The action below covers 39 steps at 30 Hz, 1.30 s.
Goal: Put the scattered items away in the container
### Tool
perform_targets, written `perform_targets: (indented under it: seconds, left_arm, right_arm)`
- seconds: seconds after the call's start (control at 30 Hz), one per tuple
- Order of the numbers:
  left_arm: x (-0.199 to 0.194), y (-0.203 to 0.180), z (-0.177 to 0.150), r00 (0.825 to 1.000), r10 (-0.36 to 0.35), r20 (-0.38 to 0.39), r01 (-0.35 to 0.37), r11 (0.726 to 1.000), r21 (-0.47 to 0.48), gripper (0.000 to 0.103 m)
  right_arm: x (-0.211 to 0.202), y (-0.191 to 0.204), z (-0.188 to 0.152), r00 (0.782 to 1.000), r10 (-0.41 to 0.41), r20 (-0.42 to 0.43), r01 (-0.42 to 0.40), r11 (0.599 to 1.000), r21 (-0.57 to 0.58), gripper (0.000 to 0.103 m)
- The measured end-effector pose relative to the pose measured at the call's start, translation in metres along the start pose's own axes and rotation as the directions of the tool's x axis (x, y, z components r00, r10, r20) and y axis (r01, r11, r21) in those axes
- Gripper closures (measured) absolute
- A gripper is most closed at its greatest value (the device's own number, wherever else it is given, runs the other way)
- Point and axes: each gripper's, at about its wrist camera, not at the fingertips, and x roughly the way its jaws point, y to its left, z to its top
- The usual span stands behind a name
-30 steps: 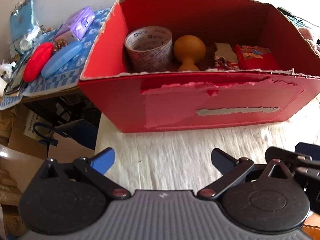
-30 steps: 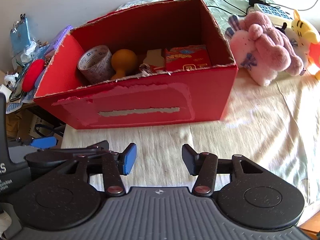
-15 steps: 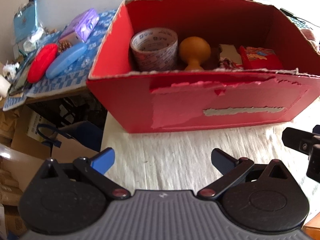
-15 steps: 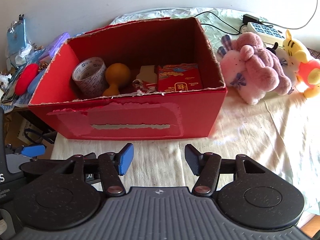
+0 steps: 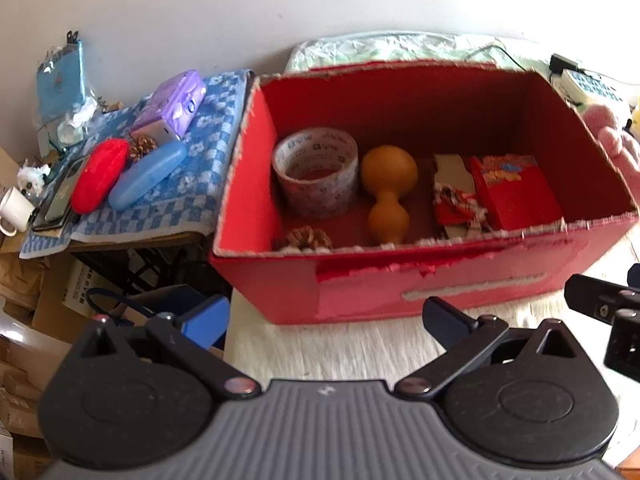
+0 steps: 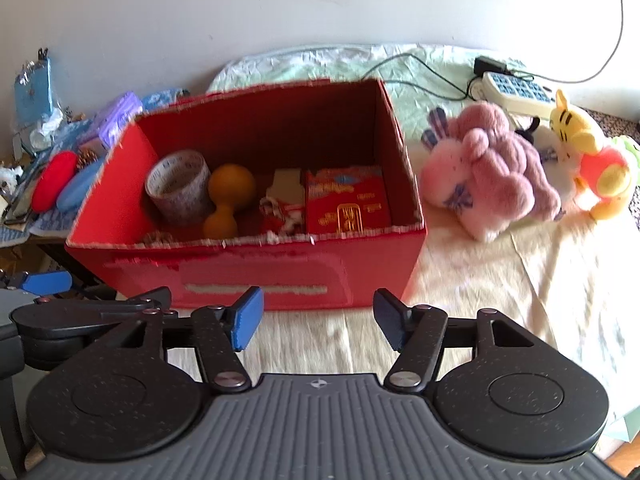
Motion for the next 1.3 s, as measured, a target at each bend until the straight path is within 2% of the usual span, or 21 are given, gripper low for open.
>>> perform_targets:
  seconds: [0.2, 0.3, 0.5, 0.83, 1.07, 1.23, 1.3]
  left_arm:
    - [-0.007, 0.007, 0.015, 0.999, -0.005, 0.032, 0.006, 1.0, -0.017, 0.0]
    - [-0.007, 0.005, 0.019, 1.0, -0.022, 0.019, 0.022, 1.0, -0.009, 0.0]
    - [-0.029, 0.003, 0.027, 0.995, -0.071, 0.07, 0.071, 0.997, 0.013, 0.0]
    - [-0.019, 0.003, 0.056, 0.993, 0.014, 0.114, -0.014, 1.0, 0.002, 0.0]
    - [-0.012, 0.001, 0.067, 0.991, 0.001, 0.132, 0.003, 1.0, -0.026, 0.0]
    - [-0.006, 0.001, 0.073, 0.989, 0.031, 0.143, -0.023, 0.998, -0.053, 0.0]
    - [-0.003, 0.002, 0.075, 0.99, 0.019, 0.138, -0.01, 0.998, -0.065, 0.0]
  right_arm:
    - [-0.003, 0.002, 0.014, 0.999, 0.002, 0.037, -0.002, 1.0, 0.009, 0.038]
    - [-0.005, 0.003, 0.02, 0.999, 0.01, 0.05, -0.01, 1.0, 0.009, 0.038]
    - [-0.012, 0.001, 0.032, 0.997, 0.028, 0.07, -0.03, 0.999, 0.02, 0.038]
    - [-0.005, 0.0, 0.057, 0.996, 0.023, 0.089, -0.025, 0.999, 0.023, 0.038]
    - [0.009, 0.0, 0.067, 0.996, 0.026, 0.082, -0.028, 0.999, 0.017, 0.038]
    - [0.019, 0.0, 0.071, 0.997, 0.026, 0.069, -0.026, 1.0, 0.009, 0.037]
    - [0.022, -0.001, 0.073, 0.997, 0.026, 0.067, -0.027, 1.0, 0.009, 0.037]
